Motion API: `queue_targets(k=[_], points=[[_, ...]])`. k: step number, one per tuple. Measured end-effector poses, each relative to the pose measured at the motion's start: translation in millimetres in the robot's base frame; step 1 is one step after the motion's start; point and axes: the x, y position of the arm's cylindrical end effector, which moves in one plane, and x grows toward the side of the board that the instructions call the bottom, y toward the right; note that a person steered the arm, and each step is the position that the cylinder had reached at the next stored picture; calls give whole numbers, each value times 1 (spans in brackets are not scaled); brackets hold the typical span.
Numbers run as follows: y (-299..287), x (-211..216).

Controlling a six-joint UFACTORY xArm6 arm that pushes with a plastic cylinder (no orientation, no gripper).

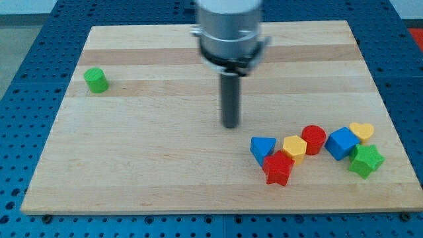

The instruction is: Point at the green star

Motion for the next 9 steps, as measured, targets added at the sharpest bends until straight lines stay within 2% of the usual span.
queue_targets(k=[1, 2, 3, 4, 5, 6, 7, 8, 9], points=[[45, 0], [74, -34], [176, -49], [279, -28], [299, -8], [298, 44], [265, 66], [207, 110], [188, 114]])
